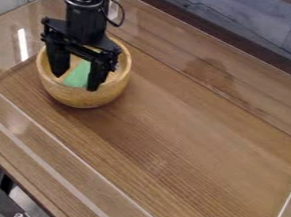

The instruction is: Move green stick from inside the wooden bowl to the table next to it

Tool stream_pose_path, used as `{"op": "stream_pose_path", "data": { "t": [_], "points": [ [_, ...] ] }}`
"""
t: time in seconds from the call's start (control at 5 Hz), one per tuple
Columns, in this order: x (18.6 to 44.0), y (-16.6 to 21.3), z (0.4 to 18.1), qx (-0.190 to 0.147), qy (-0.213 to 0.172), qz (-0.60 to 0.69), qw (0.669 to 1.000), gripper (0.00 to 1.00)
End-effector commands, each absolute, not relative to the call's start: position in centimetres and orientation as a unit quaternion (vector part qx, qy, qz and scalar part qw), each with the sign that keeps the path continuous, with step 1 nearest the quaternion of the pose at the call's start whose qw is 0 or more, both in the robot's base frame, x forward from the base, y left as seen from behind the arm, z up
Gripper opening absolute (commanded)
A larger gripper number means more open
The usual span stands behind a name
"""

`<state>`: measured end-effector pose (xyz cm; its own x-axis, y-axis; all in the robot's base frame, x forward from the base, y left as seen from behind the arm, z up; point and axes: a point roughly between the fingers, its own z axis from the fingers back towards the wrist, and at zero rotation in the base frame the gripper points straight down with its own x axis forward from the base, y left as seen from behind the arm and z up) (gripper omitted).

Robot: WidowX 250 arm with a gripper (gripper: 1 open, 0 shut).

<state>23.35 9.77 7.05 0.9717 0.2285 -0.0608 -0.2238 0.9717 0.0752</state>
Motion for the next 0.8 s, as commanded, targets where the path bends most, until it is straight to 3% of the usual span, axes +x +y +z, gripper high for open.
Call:
{"op": "stream_pose_path", "data": {
  "t": [0.0, 0.6],
  "points": [
    [24.51, 10.21, 8.21, 0.044, 0.009, 0.119, 0.992, 1.00],
    [24.55, 10.17, 8.35, 0.047, 0.010, 0.121, 0.992, 1.00]
  ]
}}
